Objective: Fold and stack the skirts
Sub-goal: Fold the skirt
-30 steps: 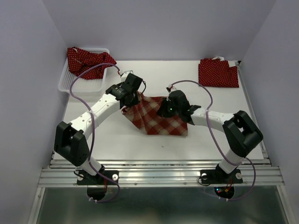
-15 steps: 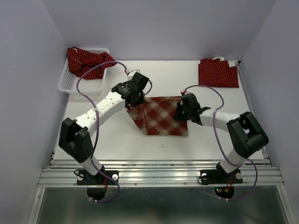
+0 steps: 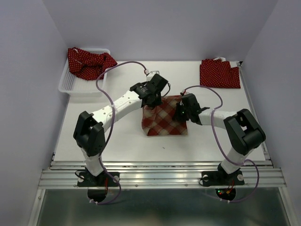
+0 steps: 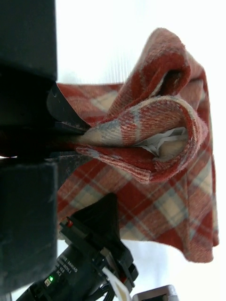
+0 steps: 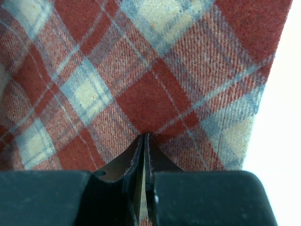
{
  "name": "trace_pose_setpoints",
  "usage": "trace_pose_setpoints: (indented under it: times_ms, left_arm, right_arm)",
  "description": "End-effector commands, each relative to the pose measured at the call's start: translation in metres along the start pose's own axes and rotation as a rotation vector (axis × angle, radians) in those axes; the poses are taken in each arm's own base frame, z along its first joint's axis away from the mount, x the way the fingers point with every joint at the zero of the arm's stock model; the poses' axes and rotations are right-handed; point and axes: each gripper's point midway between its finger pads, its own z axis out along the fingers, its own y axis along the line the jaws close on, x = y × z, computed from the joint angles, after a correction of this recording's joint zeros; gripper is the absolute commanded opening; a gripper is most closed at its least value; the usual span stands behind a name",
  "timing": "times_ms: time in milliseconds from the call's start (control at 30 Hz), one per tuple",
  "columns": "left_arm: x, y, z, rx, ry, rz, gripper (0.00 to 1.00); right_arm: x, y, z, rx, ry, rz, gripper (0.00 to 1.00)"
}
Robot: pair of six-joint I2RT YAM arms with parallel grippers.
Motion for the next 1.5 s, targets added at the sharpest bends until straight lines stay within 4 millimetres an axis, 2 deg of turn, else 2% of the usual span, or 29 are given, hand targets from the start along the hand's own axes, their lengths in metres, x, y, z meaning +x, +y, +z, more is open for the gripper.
trace_pose_setpoints:
  times_ms: [0, 233, 300, 433, 733, 833, 967, 1067, 1133, 1167, 1233, 1333, 1467]
  left_arm:
    - [-0.01, -0.042, -0.006, 0.12, -0.028, -0.045, 0.0]
    - [-0.009, -0.082, 0.004, 0.217, -0.021, -0.094, 0.0]
    - [-0.007, -0.095, 0.007, 0.251, -0.014, -0.099, 0.0]
    - [-0.001, -0.108, 0.015, 0.275, 0.009, -0.095, 0.0]
    - [0.018, -0.122, 0.033, 0.295, 0.06, -0.078, 0.0]
    - [0.025, -0.12, 0.041, 0.279, 0.074, -0.078, 0.0]
    - [0.03, -0.116, 0.051, 0.25, 0.08, -0.079, 0.0]
    - [0.032, -0.113, 0.058, 0.227, 0.084, -0.08, 0.0]
    - [0.034, -0.114, 0.061, 0.228, 0.087, -0.078, 0.0]
    - [0.036, -0.114, 0.063, 0.228, 0.09, -0.076, 0.0]
    - [0.038, -0.116, 0.067, 0.229, 0.098, -0.074, 0.0]
    - [0.041, -0.119, 0.071, 0.239, 0.111, -0.059, 0.0]
    - [0.046, -0.125, 0.072, 0.256, 0.117, -0.04, 0.0]
  right_arm:
    - [0.036, -0.025, 0.002, 0.073, 0.11, 0.018, 0.09]
    - [0.045, -0.023, 0.0, 0.038, 0.131, 0.05, 0.09]
    - [0.039, -0.021, 0.001, 0.018, 0.11, 0.059, 0.08]
    - [0.036, -0.02, -0.002, 0.002, 0.099, 0.068, 0.08]
    - [0.035, -0.022, -0.006, -0.014, 0.101, 0.089, 0.08]
    - [0.034, -0.019, -0.008, -0.027, 0.101, 0.088, 0.09]
    - [0.024, -0.009, -0.017, -0.072, 0.081, 0.093, 0.12]
    - [0.009, 0.0, -0.03, -0.091, 0.048, 0.091, 0.14]
    - [-0.011, 0.006, -0.043, -0.083, 0.0, 0.084, 0.16]
    - [-0.014, 0.004, -0.049, -0.057, 0.0, 0.087, 0.17]
    - [-0.041, 0.004, -0.065, -0.011, -0.089, 0.095, 0.18]
    - [-0.06, -0.012, -0.086, 0.097, -0.164, 0.12, 0.2]
    - [-0.077, -0.021, -0.128, 0.163, -0.289, 0.143, 0.26]
